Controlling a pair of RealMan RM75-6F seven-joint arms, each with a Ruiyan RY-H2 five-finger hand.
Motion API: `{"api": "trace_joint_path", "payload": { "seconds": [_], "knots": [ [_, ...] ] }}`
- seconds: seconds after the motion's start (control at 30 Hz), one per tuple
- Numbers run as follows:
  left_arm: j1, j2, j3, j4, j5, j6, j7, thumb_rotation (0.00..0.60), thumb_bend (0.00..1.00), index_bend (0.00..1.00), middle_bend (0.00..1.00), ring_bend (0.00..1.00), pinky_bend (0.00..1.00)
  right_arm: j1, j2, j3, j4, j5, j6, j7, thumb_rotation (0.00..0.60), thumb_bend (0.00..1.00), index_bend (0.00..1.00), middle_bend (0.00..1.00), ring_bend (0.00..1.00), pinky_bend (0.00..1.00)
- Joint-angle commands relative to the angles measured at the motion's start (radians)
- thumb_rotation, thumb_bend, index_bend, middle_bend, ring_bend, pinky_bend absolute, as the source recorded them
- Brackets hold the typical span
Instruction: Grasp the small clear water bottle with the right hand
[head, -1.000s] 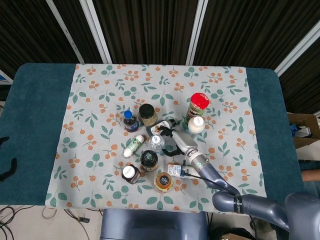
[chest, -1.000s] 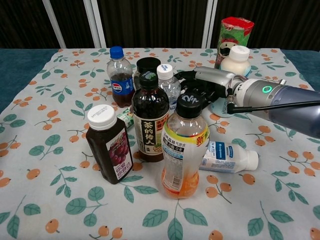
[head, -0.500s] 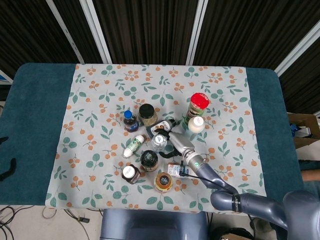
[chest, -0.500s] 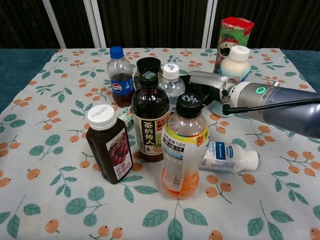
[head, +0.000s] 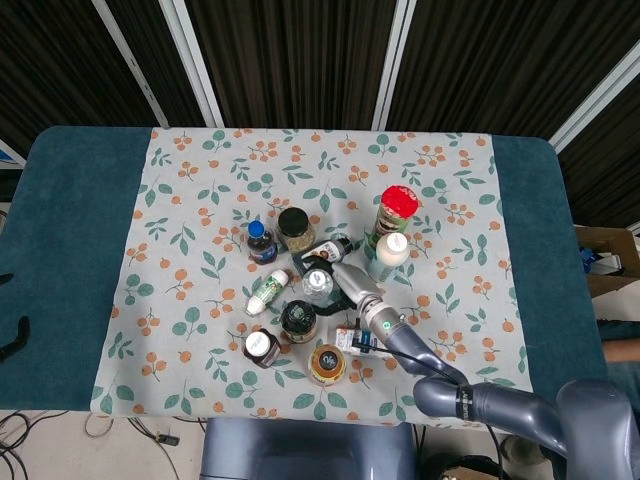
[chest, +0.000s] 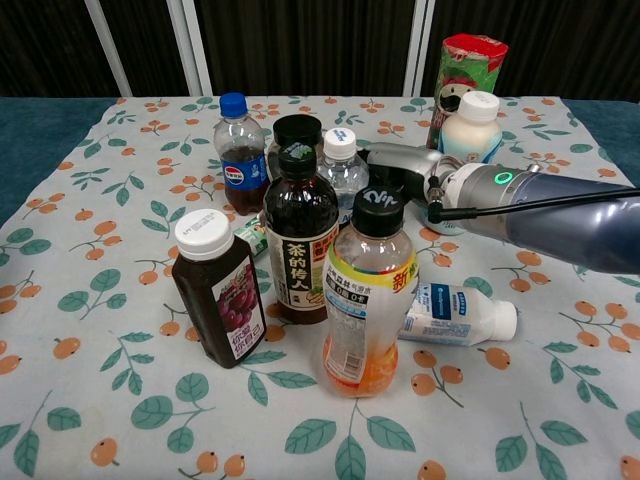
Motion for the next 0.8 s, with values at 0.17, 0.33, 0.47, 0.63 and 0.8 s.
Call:
{"api": "trace_joint_path", "payload": {
  "seconds": [0.17, 0.33, 0.47, 0.63, 0.8],
  "knots": [
    [0.001, 0.000, -0.001, 0.000, -0.004, 0.000, -0.002, 0.600, 0.43, 0.16, 0.04, 0.08, 0.02, -0.011, -0.011, 0.000, -0.001, -0.015, 0.041, -0.003, 0.600, 0.36, 0.36, 0.46, 0.45, 0.36],
    [0.001, 0.001, -0.002, -0.004, -0.005, 0.001, 0.000, 0.600, 0.43, 0.16, 0.04, 0.08, 0.02, -0.019, -0.007, -0.003, -0.010, -0.025, 0.049, 0.011, 0.600, 0.40, 0.40, 0.49, 0.51, 0.41],
    [0.002, 0.001, -0.002, -0.002, -0.006, 0.002, -0.004, 0.600, 0.43, 0.16, 0.04, 0.08, 0.02, -0.037, 0.004, 0.000, -0.025, -0.042, 0.075, 0.034, 0.600, 0.41, 0.42, 0.50, 0.51, 0.43],
    [0.002, 0.000, -0.003, -0.002, -0.007, 0.001, -0.005, 0.600, 0.43, 0.16, 0.04, 0.08, 0.02, -0.054, 0.032, 0.015, -0.051, -0.058, 0.091, 0.080, 0.600, 0.41, 0.43, 0.51, 0.51, 0.42],
    [0.001, 0.000, -0.002, -0.006, -0.006, 0.002, 0.001, 0.600, 0.43, 0.16, 0.04, 0.08, 0.02, -0.076, 0.093, 0.032, -0.103, -0.083, 0.104, 0.134, 0.600, 0.41, 0.43, 0.51, 0.51, 0.43]
  ]
}}
